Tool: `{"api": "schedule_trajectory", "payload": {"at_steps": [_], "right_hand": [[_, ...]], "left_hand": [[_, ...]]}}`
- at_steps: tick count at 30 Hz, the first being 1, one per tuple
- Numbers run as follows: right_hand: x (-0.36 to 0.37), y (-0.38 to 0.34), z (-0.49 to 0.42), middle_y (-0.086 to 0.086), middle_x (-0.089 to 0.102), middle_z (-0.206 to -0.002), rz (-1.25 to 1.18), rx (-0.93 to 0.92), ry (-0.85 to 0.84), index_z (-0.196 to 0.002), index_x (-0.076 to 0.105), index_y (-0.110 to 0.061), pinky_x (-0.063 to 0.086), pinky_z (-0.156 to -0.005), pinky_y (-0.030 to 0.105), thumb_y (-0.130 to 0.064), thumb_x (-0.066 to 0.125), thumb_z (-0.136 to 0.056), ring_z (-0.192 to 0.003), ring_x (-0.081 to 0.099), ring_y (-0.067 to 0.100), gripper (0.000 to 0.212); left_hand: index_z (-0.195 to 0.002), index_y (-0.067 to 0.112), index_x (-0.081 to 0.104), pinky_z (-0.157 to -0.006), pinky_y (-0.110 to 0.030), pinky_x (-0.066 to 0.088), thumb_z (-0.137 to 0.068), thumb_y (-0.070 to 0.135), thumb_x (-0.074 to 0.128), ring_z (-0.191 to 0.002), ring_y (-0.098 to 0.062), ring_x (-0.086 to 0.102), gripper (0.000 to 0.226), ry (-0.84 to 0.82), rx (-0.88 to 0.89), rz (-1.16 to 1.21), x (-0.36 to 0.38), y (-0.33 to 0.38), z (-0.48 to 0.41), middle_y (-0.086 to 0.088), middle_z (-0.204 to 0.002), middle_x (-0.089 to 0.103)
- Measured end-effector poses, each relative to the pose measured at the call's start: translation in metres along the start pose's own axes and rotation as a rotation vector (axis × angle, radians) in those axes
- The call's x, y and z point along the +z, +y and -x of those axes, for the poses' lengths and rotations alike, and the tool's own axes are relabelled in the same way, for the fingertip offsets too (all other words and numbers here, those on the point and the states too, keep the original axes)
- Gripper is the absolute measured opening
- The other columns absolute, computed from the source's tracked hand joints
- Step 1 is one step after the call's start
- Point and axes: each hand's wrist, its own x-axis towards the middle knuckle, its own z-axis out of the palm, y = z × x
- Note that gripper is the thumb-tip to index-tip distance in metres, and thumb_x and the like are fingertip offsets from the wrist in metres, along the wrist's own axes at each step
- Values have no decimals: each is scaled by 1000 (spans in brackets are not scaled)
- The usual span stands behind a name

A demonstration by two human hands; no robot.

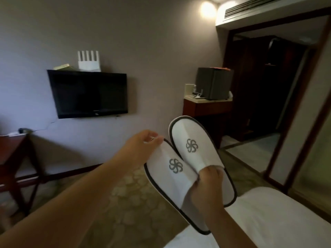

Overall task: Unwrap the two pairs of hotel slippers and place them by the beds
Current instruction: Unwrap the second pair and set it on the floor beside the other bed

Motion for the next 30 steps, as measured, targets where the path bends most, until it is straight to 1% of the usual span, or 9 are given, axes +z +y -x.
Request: {"api": "schedule_trajectory", "payload": {"at_steps": [5, 14, 18, 21, 23, 25, 27, 28, 30], "right_hand": [[75, -20, -42, 8, 65, -114, -97, -101, -121, -122, 64, -10, 47, -97, 46, -4, 74, -74, -108, 55, 33, 50], [190, -34, -115, 7, 64, -120, -57, -78, -214, -126, 62, -12, 42, -104, 46, -3, 67, -79, -116, 51, 33, 48], [227, -40, -148, 9, 65, -121, -48, -31, -201, -127, 62, -9, 40, -107, 43, 1, 62, -82, -118, 54, 30, 45], [257, -48, -174, 10, 56, -133, -73, 130, -176, -130, 58, -7, 27, -115, 24, -5, 59, -87, -127, 49, 23, 43], [269, -46, -188, 15, 49, -137, -110, 303, -217, -132, 51, 0, 14, -108, 7, -27, 59, -88, -129, 46, 26, 52], [275, -40, -200, 26, 52, -120, -82, 393, -313, -116, 54, 15, 23, -107, 13, -55, 57, -79, -116, 50, 35, 79], [284, -26, -209, 17, 53, -94, 19, 394, -265, -94, 56, 13, 41, -94, 31, -31, 64, -84, -96, 53, 33, 46], [289, -19, -217, 11, 50, -107, 12, 448, -236, -108, 51, 13, 37, -96, 27, -20, 65, -85, -106, 51, 28, 43], [297, -3, -230, -2, 28, -133, -56, 546, -198, -145, 13, 4, 16, -100, 7, -18, 67, -87, -127, 32, 12, 83]], "left_hand": [[-91, 41, 66, -53, -20, 51, -86, 54, 54, -63, -4, 68, 19, 68, -61, -12, -28, -30, -62, 13, -80, 70], [-88, 41, 67, -47, -14, 47, -87, 54, 54, -56, 0, 67, 19, -9, -53, -39, -58, -98, -197, 12, -75, 70], [-80, 45, 62, -49, -16, 44, -85, 58, 54, -66, -4, 66, 16, -91, -12, -89, -64, -120, -264, 15, -80, 67], [-79, 43, 64, -49, -17, 44, -85, 59, 54, -63, -4, 65, 20, -173, 11, -108, -66, -134, -315, 13, -75, 68], [-78, 40, 69, -50, -20, 48, -83, 62, 54, -56, -5, 67, 27, -216, 30, -82, -63, -139, -344, 11, -68, 71], [-77, 41, 71, -51, -21, 49, -81, 64, 54, -54, -3, 67, 28, -265, 35, -30, -54, -142, -370, 14, -66, 72], [-78, 41, 71, -51, -21, 49, -79, 65, 54, -55, -3, 68, 30, -311, 43, -11, -42, -146, -389, 14, -68, 72], [-79, 40, 71, -51, -21, 50, -78, 68, 55, -56, -4, 68, 32, -341, 57, -12, -34, -147, -400, 13, -69, 73], [-79, 37, 70, -52, -21, 51, -76, 70, 55, -57, -7, 69, 36, -400, 95, -25, -13, -151, -423, 10, -70, 73]]}}
